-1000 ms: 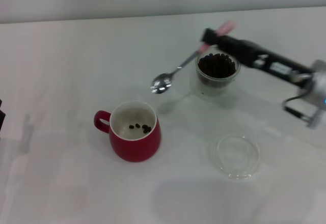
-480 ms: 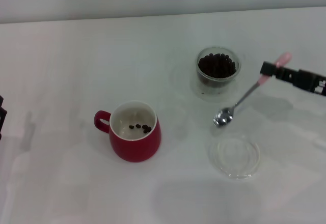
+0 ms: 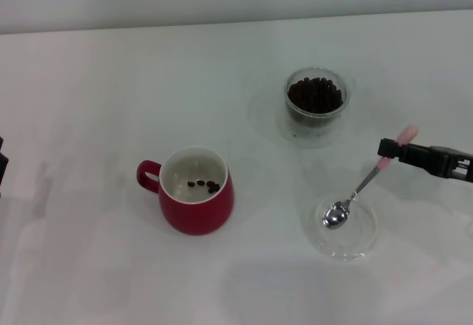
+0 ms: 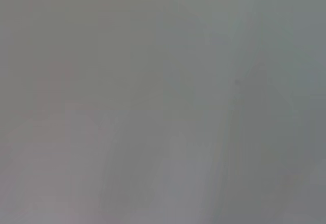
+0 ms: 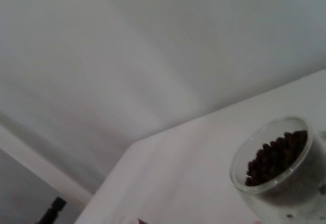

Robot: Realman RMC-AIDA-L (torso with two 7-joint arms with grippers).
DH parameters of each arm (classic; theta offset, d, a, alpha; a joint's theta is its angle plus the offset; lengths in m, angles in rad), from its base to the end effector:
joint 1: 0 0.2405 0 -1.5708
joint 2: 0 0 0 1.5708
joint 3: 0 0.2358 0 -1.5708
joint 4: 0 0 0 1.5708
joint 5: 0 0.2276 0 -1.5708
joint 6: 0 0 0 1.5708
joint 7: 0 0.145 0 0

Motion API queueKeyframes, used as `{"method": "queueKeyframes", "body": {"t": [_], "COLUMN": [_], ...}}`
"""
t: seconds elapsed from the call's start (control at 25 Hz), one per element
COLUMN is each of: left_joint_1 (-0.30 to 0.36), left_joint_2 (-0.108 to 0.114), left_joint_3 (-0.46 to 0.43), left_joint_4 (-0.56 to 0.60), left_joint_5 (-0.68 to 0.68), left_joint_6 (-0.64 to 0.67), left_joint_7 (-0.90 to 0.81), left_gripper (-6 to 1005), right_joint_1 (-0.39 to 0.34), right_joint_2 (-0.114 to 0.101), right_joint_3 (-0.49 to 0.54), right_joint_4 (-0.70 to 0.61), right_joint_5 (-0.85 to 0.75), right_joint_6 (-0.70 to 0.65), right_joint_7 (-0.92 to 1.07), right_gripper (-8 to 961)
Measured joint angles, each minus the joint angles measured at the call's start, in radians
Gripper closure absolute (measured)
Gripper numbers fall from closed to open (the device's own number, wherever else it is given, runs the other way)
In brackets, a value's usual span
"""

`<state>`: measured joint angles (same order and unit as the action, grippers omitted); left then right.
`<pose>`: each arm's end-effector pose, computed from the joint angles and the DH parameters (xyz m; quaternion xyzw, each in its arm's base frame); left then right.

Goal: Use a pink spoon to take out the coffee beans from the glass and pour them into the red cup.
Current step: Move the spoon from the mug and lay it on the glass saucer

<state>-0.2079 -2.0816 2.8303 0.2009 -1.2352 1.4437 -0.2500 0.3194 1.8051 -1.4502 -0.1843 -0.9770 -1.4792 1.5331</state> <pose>-0.3426 0.2343 -0.0310 -0.6762 -0.2747 -0.3646 0.5782 0.3568 0.2624 0.0331 -0.7812 0.5037 0.3391 0.1448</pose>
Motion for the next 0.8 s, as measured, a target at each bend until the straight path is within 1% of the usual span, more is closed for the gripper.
{"method": "queueKeyframes", "body": {"t": [0.12,0.28,0.44,0.8], "left_joint_1": [0.001,0.0,-0.001,0.001], "left_joint_2": [0.0,0.0,0.0,0.0], "left_joint_3": [0.0,0.001,0.001,0.001], "left_joint_4": [0.0,0.0,0.001,0.002], "left_joint_5": [0.003,0.005,0.007,0.006], "left_joint_6": [0.001,0.001,0.002,0.003], "left_joint_7": [0.0,0.0,0.0,0.0], "left_gripper": [344,344,344,345], "right_joint_1": [-0.002,0.007,0.019,0.029], "right_joint_2": [0.003,0.016,0.025,0.025], "right_joint_3": [-0.003,0.001,-0.001,-0.003], "right_joint_4": [-0.004,-0.011,-0.01,-0.008], "right_joint_5": [-0.025,-0.094,-0.103,-0.119], "right_joint_6": [0.002,0.015,0.032,0.055], "right_joint_7": [-0.013,-0.021,-0.022,-0.022], "right_gripper": [779,778,777,773]}}
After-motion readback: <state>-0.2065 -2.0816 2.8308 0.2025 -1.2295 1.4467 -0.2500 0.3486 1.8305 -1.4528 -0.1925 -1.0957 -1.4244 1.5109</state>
